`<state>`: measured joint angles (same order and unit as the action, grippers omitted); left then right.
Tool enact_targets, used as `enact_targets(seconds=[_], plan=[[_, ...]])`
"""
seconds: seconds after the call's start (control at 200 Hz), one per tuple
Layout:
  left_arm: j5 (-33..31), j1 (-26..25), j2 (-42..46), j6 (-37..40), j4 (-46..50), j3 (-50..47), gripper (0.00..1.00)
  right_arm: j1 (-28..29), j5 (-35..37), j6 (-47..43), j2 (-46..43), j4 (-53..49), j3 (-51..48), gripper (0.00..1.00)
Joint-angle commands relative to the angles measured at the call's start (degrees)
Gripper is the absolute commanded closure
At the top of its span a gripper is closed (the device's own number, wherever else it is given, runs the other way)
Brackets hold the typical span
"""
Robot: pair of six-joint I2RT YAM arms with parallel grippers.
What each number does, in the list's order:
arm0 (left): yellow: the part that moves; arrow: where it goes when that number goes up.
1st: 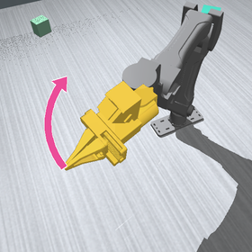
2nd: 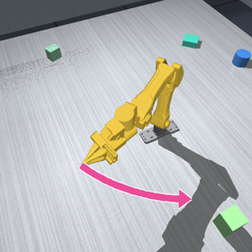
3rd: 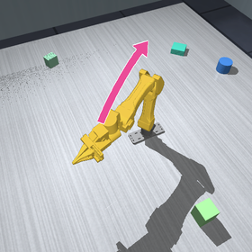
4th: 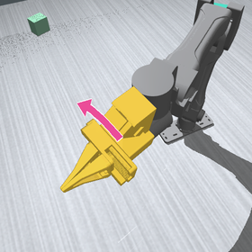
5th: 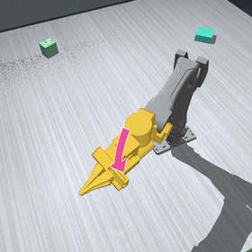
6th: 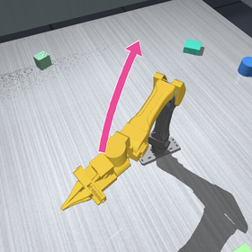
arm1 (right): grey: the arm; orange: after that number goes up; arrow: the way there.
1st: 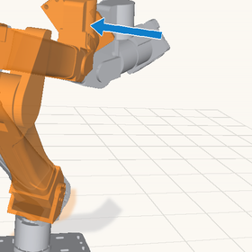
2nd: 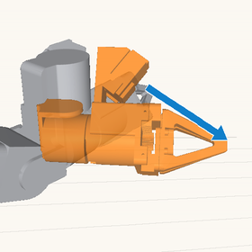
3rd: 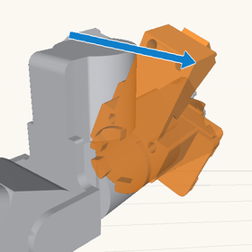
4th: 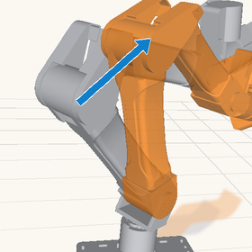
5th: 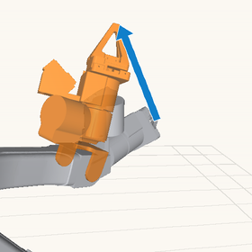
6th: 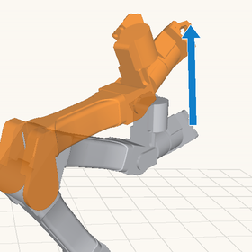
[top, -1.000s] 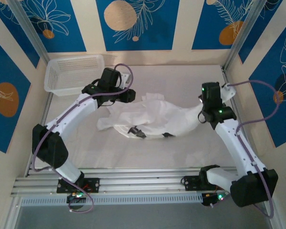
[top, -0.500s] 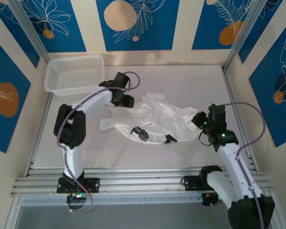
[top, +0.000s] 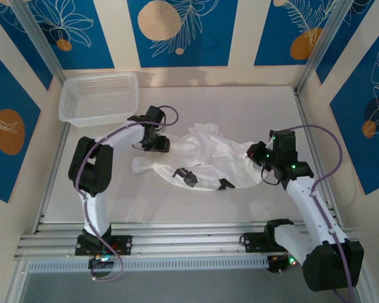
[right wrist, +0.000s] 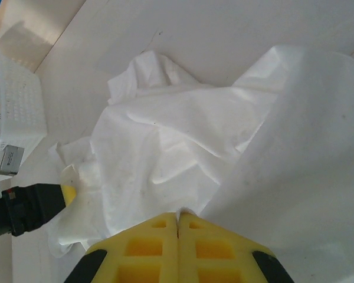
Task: Fold the inside-out t-shirt
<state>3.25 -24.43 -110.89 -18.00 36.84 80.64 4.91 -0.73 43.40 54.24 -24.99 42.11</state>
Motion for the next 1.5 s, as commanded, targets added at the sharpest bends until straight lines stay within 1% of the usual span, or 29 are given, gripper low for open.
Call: enact_targets(seconds=[0.0,0.08,0.14,0.295,0.35,0.375,0.395,0.415,0.44,0.525,0.59,0.66,0.74,0.8,0.85,0.89,1.02,1.08,1.16,1.21,1.31,1.375,1.495], plan=[[4.22,0.74,2.69,-1.59,-2.94,-2.08,0.55,0.48,-1.83,-0.02,0.12,0.30,0.00,1.00],[4.56,0.91,3.27,-2.01,-4.37,-3.82,0.63,0.61,-1.60,-0.07,0.21,0.31,0.07,1.00],[4.49,1.04,3.16,-2.33,-5.01,-4.37,0.67,0.65,-1.44,-0.08,0.26,0.33,0.15,1.00],[4.10,1.32,1.78,-2.23,-5.29,-3.84,0.67,0.89,-1.38,0.14,0.35,0.34,0.61,1.00],[3.80,1.33,1.58,-2.02,-5.12,-3.50,0.70,1.01,-1.42,0.20,0.34,0.13,0.75,1.00],[3.71,1.38,1.65,-1.95,-4.98,-3.39,0.74,1.05,-1.24,0.31,0.34,0.04,0.82,1.00],[3.63,1.44,1.77,-1.95,-4.87,-3.26,0.79,1.02,-1.13,0.42,0.34,-0.10,0.88,1.00],[3.61,1.48,1.98,-2.00,-4.85,-3.21,0.87,1.14,-1.00,0.46,0.34,-0.17,1.04,1.00],[3.65,1.54,2.38,-2.26,-4.77,-3.13,1.00,1.16,-0.75,0.61,0.34,-0.38,1.25,1.00],[7.56,2.63,5.37,-2.98,-4.69,-2.11,1.00,1.23,1.45,1.53,0.25,-1.28,3.86,1.00],[11.71,4.42,10.13,-3.33,-2.57,1.58,1.00,1.24,4.53,0.15,0.70,-1.61,10.45,1.00],[15.10,7.21,16.04,-3.05,1.40,10.07,1.00,1.18,10.05,-2.23,3.47,-3.14,23.96,1.00],[15.75,9.95,19.86,-1.60,7.39,25.88,1.00,0.97,14.01,-6.44,8.97,-4.85,43.32,1.00],[15.39,11.31,21.25,-1.00,10.48,37.54,1.00,0.57,17.24,-7.57,12.73,-5.95,57.05,1.00],[15.23,12.25,22.58,-1.47,10.89,44.17,1.00,0.24,19.60,-7.05,14.71,-5.61,65.32,1.00],[14.85,12.72,24.22,-2.19,10.18,46.83,1.00,-0.03,20.68,-6.43,15.80,-4.57,70.19,1.00],[11.78,13.07,31.01,-3.45,6.04,46.44,1.00,-0.34,21.27,-7.51,18.39,-2.38,81.43,1.00],[9.59,13.04,34.32,-2.96,3.64,44.17,1.00,-0.42,21.07,-8.10,19.64,-3.15,85.97,1.00],[4.89,13.00,39.02,-2.04,-0.25,39.57,1.00,-0.51,20.77,-9.38,21.24,-4.67,91.20,1.00],[1.96,13.01,41.00,-1.23,-1.10,38.16,1.00,-0.61,21.58,-10.05,21.60,-4.82,92.96,1.00],[-2.57,13.00,42.68,0.15,-0.47,38.30,1.00,-1.05,23.65,-11.38,21.87,-4.64,95.23,1.00],[-3.65,13.00,43.12,0.72,-0.19,38.62,1.00,-1.31,23.67,-11.67,22.02,-4.68,96.49,1.00],[-4.77,13.00,43.54,0.23,0.01,39.14,1.00,-1.51,20.38,-11.93,22.49,-4.78,98.23,1.00]])
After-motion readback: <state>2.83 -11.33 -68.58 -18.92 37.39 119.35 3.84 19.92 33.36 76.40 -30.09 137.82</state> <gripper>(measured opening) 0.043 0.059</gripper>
